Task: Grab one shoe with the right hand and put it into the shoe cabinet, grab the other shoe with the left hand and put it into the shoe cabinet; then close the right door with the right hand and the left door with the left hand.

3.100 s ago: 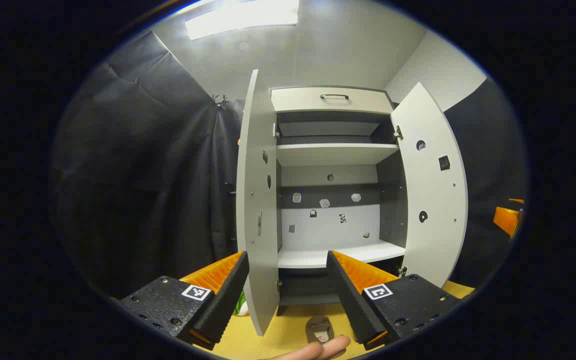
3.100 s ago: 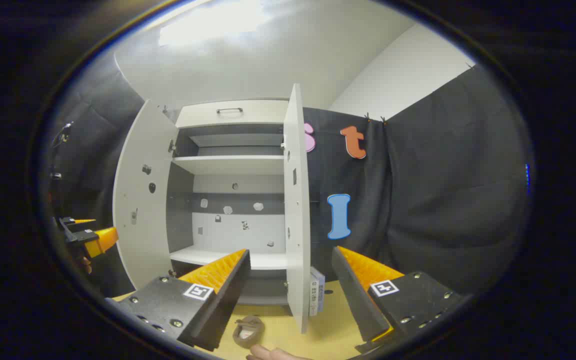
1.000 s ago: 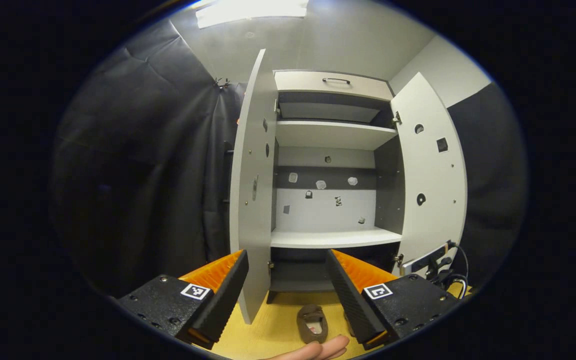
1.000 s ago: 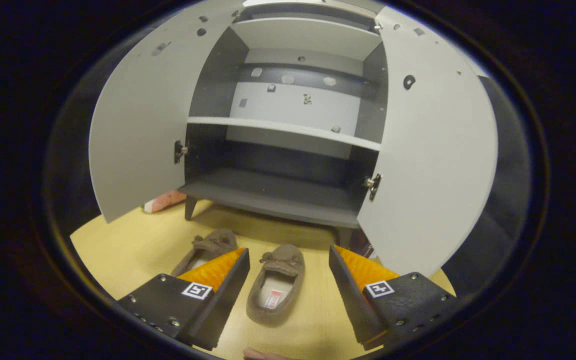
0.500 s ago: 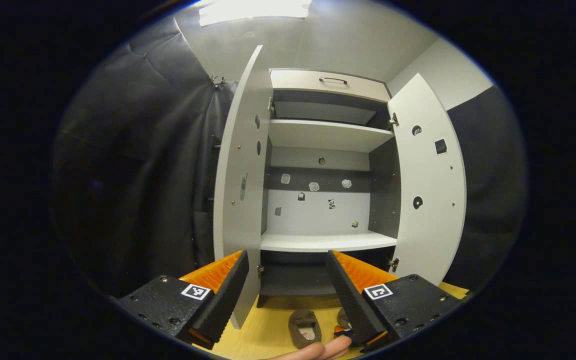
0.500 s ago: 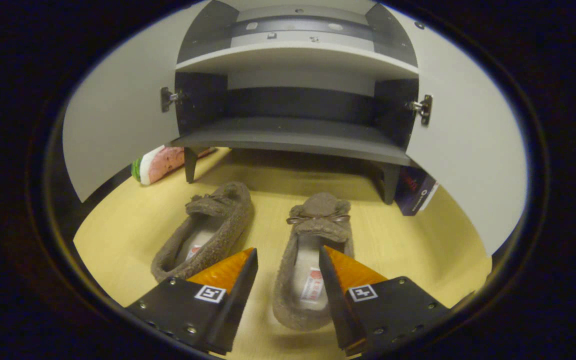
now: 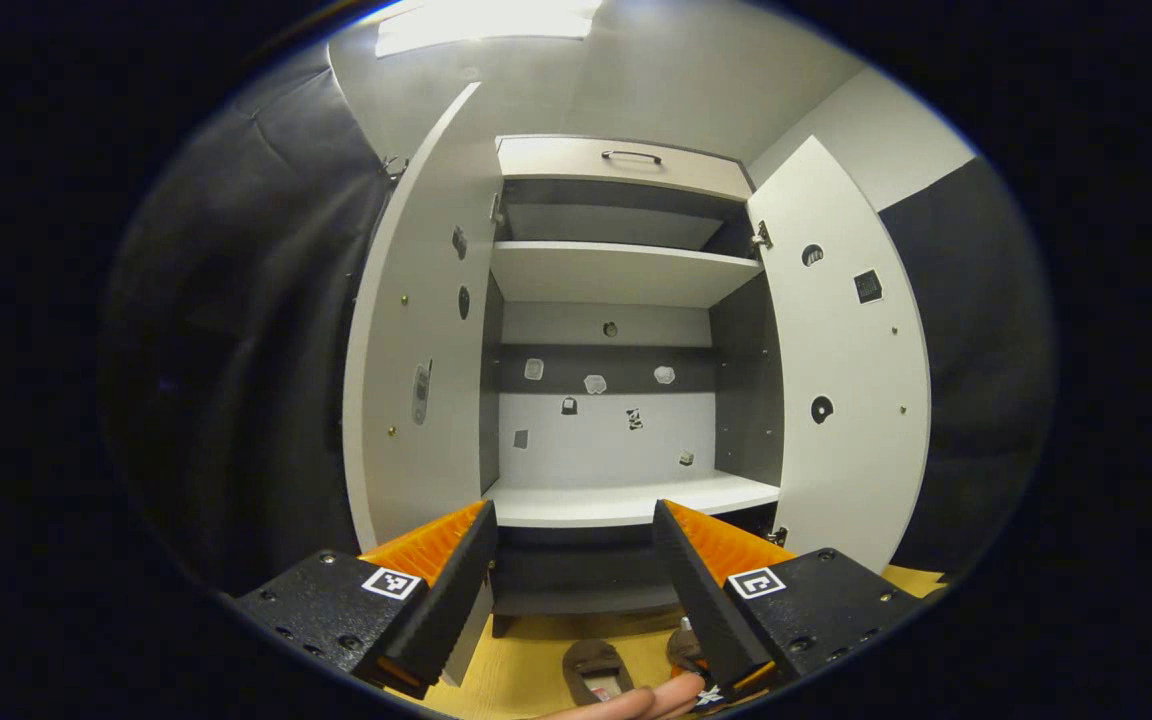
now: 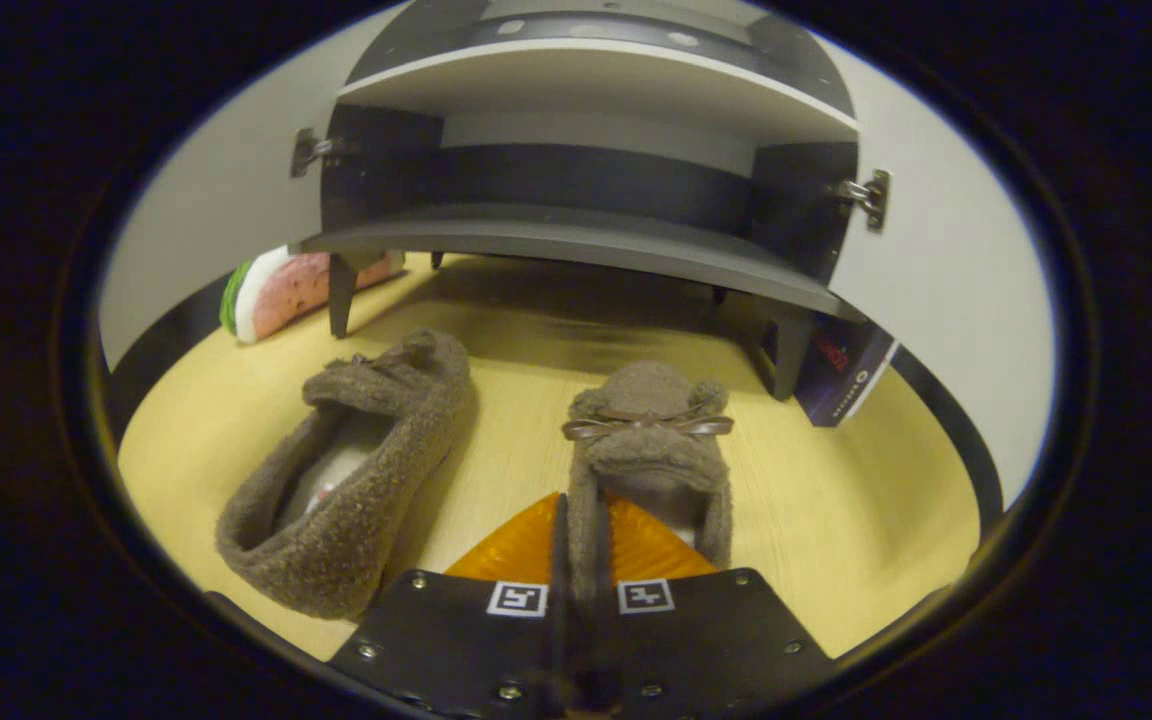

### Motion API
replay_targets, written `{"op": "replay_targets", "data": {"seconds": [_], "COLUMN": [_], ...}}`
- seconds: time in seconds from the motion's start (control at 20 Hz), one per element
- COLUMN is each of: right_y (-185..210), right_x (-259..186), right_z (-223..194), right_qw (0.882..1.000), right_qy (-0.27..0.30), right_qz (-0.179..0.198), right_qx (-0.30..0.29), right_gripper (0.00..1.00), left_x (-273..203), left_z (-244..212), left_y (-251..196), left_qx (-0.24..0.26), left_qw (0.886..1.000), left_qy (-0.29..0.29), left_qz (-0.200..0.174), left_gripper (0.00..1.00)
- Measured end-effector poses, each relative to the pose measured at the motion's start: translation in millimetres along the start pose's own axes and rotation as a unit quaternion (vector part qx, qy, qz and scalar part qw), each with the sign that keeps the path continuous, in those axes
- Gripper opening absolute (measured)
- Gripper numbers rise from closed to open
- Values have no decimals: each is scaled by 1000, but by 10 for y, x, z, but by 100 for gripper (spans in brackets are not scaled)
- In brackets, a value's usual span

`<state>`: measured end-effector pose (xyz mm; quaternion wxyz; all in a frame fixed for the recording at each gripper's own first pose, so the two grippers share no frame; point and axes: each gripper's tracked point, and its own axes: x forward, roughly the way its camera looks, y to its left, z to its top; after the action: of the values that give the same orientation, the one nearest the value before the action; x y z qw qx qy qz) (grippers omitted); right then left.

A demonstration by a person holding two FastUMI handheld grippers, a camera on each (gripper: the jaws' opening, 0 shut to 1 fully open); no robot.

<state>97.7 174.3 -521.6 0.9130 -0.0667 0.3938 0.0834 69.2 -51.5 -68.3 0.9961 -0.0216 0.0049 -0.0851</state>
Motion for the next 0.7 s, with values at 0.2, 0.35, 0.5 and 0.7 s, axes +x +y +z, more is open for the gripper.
{"op": "replay_targets", "data": {"seconds": [0.2,0.35,0.5,0.7], "right_y": [6,15,-72,-174], "right_x": [-48,-88,-232,-552], "right_z": [19,55,157,413], "right_qw": [999,997,995,992], "right_qy": [-6,-12,-25,-39], "right_qz": [33,58,75,99], "right_qx": [24,50,68,74], "right_gripper": [7,2,1,1], "left_x": [85,150,208,282], "left_z": [-135,-215,-364,-610], "left_y": [-123,-147,-78,-49], "left_qx": [-9,-5,1,4], "left_qw": [1000,1000,1000,1000], "left_qy": [13,18,19,30], "left_qz": [-22,-25,-6,1], "left_gripper": [96,95,96,96]}}
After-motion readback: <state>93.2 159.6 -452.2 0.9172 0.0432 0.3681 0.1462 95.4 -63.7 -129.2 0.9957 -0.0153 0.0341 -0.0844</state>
